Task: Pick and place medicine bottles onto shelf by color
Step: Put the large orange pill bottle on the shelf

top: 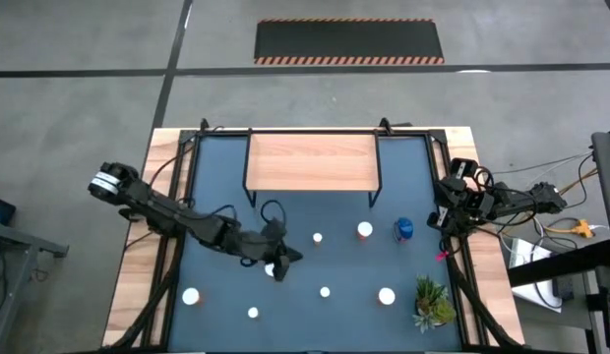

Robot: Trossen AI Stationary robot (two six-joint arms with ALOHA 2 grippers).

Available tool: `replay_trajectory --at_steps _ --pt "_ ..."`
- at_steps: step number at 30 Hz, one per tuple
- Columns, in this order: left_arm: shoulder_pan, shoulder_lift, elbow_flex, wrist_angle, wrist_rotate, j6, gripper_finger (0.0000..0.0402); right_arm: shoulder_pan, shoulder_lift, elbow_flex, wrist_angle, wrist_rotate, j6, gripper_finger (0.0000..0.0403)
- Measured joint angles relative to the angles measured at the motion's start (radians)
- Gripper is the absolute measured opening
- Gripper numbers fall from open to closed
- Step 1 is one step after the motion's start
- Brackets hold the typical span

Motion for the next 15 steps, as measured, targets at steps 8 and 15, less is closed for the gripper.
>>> replay_trajectory --at_steps 8,15 --pt "-0.032 0.029 0.264 -0.508 0.004 -0.094 0.0000 0.000 0.000 0.000 0.000 0.000 0.005 0.0009" --pt "-0.036 0.051 0.285 -0.535 0.005 -0.060 0.0000 0.000 0.000 0.000 0.000 0.000 0.018 0.0009"
